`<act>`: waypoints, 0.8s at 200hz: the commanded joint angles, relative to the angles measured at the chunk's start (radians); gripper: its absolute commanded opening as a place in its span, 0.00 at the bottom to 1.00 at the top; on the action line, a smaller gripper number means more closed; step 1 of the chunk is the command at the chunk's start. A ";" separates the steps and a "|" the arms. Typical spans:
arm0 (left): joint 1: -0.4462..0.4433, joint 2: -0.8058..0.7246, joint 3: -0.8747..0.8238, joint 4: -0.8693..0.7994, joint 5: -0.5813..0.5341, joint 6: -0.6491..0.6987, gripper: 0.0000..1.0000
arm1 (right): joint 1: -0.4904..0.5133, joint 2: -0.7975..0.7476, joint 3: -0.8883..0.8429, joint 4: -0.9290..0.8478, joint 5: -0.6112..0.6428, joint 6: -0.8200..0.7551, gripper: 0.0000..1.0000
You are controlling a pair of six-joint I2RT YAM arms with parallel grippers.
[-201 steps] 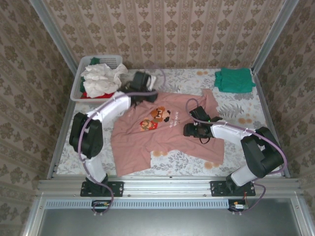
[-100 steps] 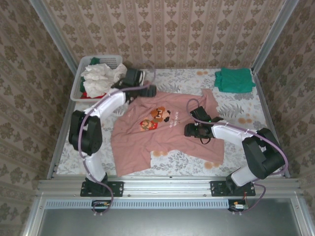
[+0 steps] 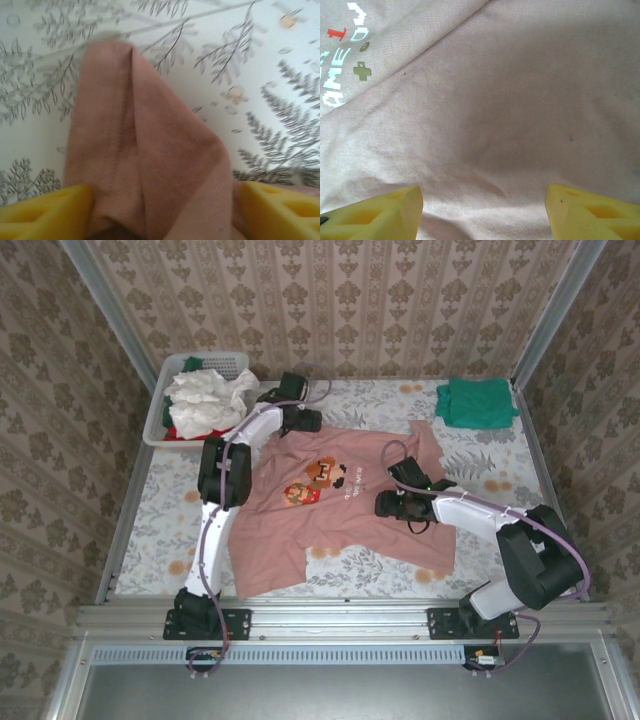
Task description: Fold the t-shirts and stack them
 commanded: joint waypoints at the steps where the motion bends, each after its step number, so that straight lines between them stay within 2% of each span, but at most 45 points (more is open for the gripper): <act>1: 0.010 0.003 0.061 -0.055 0.048 0.017 0.64 | -0.004 -0.043 -0.018 0.004 0.003 0.000 0.68; 22: 0.013 -0.017 0.049 -0.047 0.089 0.010 0.41 | -0.004 -0.048 -0.022 0.006 0.008 -0.001 0.68; 47: 0.030 -0.058 0.089 -0.023 0.085 0.042 0.15 | -0.004 -0.031 -0.013 0.003 0.005 -0.008 0.68; 66: 0.052 -0.077 0.163 -0.016 0.103 0.064 0.00 | -0.004 -0.024 -0.015 0.006 0.008 -0.009 0.68; 100: 0.072 -0.110 0.218 0.011 0.124 0.142 0.00 | -0.004 -0.018 -0.019 0.008 0.014 -0.010 0.68; 108: 0.068 -0.137 0.187 0.039 0.112 0.182 0.00 | -0.004 -0.016 -0.016 0.008 0.016 -0.013 0.68; 120: 0.049 -0.197 0.053 0.174 0.057 0.240 0.00 | -0.004 -0.012 -0.018 0.012 0.018 -0.013 0.68; 125: 0.041 -0.220 -0.013 0.247 0.025 0.263 0.05 | -0.004 -0.011 -0.019 0.015 0.022 -0.012 0.68; 127: 0.038 -0.226 -0.036 0.271 0.012 0.270 0.09 | -0.005 -0.009 -0.019 0.015 0.021 -0.011 0.68; 132: 0.033 -0.232 -0.079 0.318 -0.023 0.281 0.25 | -0.005 -0.008 -0.018 0.019 0.022 -0.011 0.68; 138: 0.029 -0.219 -0.091 0.328 -0.057 0.283 0.50 | -0.005 -0.004 -0.017 0.022 0.023 -0.010 0.68; 152: 0.033 -0.134 0.023 0.184 -0.061 0.275 0.56 | -0.006 0.002 -0.007 0.019 0.025 -0.009 0.68; 157: 0.035 -0.102 0.071 0.117 -0.070 0.261 0.68 | -0.006 0.003 -0.001 0.016 0.029 -0.011 0.68; 160: 0.035 -0.087 0.092 0.083 -0.082 0.251 0.79 | -0.008 0.004 0.001 0.017 0.030 -0.013 0.68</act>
